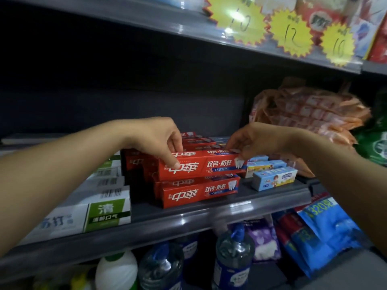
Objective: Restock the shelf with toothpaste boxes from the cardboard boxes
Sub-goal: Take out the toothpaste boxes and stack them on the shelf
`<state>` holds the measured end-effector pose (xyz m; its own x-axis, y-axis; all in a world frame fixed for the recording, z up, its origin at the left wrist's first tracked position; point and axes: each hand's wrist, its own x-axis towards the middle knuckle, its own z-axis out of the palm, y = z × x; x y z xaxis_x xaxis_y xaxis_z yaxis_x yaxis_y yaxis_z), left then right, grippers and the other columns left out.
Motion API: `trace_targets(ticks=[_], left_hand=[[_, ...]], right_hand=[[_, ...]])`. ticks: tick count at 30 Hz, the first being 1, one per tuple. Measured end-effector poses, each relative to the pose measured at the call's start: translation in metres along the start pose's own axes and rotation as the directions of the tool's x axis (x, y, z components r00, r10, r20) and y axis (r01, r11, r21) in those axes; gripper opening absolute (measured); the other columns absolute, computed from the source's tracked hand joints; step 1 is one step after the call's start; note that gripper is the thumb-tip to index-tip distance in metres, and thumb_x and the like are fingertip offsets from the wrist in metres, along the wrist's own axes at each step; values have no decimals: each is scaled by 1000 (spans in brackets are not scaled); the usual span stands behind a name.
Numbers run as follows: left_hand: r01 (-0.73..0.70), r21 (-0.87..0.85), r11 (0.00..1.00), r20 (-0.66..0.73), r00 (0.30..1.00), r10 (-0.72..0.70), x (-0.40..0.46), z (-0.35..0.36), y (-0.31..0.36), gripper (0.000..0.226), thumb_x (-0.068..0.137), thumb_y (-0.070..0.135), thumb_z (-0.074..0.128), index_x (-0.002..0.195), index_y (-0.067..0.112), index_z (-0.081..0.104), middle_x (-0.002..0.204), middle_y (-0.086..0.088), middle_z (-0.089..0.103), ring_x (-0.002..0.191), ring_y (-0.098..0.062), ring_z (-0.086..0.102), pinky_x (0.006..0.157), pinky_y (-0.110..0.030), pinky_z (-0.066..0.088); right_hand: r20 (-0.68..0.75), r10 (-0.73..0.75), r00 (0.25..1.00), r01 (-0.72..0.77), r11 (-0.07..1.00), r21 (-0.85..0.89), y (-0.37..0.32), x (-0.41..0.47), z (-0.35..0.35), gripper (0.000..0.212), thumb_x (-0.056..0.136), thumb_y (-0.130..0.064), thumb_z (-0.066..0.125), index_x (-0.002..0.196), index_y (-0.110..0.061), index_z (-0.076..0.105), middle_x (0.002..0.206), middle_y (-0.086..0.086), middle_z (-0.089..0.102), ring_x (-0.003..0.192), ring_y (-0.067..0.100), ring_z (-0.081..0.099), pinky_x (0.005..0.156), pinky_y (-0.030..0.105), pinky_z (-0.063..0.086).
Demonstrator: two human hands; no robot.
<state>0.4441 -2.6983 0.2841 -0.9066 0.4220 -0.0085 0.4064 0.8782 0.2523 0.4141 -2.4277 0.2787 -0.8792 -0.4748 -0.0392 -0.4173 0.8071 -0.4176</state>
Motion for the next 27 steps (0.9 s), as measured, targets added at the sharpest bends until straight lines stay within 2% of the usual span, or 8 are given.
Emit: trace_targets(ticks=[6, 10, 13, 15, 16, 21, 24, 27], left_hand=[[19, 123, 992, -83, 997, -9, 9, 15, 5, 35, 65, 39, 86, 93, 24, 72, 79, 19, 63, 76, 0, 61, 70, -22, 52], [19, 161, 987, -114, 994, -1, 14, 18, 3, 33, 64, 39, 86, 90, 24, 72, 78, 19, 60, 76, 0, 58, 71, -23, 52], [30, 195, 980, -131, 991, -4, 16, 23, 2, 35, 62, 40, 87, 88, 26, 68, 84, 16, 60, 78, -5, 59, 69, -26, 53], [36, 246, 969, -132, 991, -3, 17, 28, 3, 41, 62, 41, 87, 91, 28, 61, 92, 14, 56, 85, -7, 57, 68, -25, 50], [38, 266, 963, -127, 992, -4, 18, 30, 3, 46, 62, 42, 86, 95, 28, 58, 98, 12, 54, 89, -9, 55, 70, -25, 49], [42, 318, 947, -111, 994, -6, 18, 37, 4, 77, 58, 47, 86, 120, 24, 47, 119, 7, 48, 108, -13, 49, 92, -31, 47], [64, 325, 944, -82, 996, -39, 15, 42, 5, 98, 55, 52, 86, 135, 22, 38, 130, 5, 45, 118, -15, 46, 101, -32, 43], [96, 354, 930, -65, 995, -78, 12, 53, 7, 110, 52, 57, 86, 141, 21, 31, 136, 4, 42, 124, -17, 42, 104, -34, 41]], right_hand=[[-18, 8, 1000, -10, 993, -120, 4, 20, 4, 36, 81, -13, 74, 116, -22, 66, 104, -12, 68, 97, 6, 65, 70, 13, 50], [-36, 5, 999, -13, 976, -217, 6, 28, 10, 38, 79, -16, 76, 115, -22, 66, 110, -10, 63, 102, 9, 59, 70, 10, 42], [-79, -38, 996, 11, 946, -324, 8, 33, 18, 38, 76, -19, 78, 110, -24, 63, 115, -9, 53, 106, 12, 54, 79, 19, 48], [-79, -31, 996, 4, 947, -321, 8, 34, 22, 47, 73, -18, 80, 113, -22, 56, 119, -6, 49, 105, 15, 54, 84, 32, 54], [-74, -29, 997, 3, 947, -321, 7, 34, 24, 51, 72, -17, 81, 114, -22, 53, 120, -5, 49, 105, 16, 55, 85, 34, 54], [-26, -52, 998, 40, 941, -337, 7, 28, 32, 74, 68, -23, 85, 126, -24, 38, 120, -11, 42, 109, 8, 46, 88, 23, 41], [-17, -65, 998, 52, 913, -404, 13, 24, 40, 96, 59, -33, 89, 133, -25, 29, 130, -8, 39, 117, 9, 40, 103, 32, 39], [-32, -84, 996, 58, 868, -493, 21, 22, 51, 116, 53, -41, 90, 141, -23, 17, 139, -4, 32, 129, 14, 33, 109, 40, 36]])
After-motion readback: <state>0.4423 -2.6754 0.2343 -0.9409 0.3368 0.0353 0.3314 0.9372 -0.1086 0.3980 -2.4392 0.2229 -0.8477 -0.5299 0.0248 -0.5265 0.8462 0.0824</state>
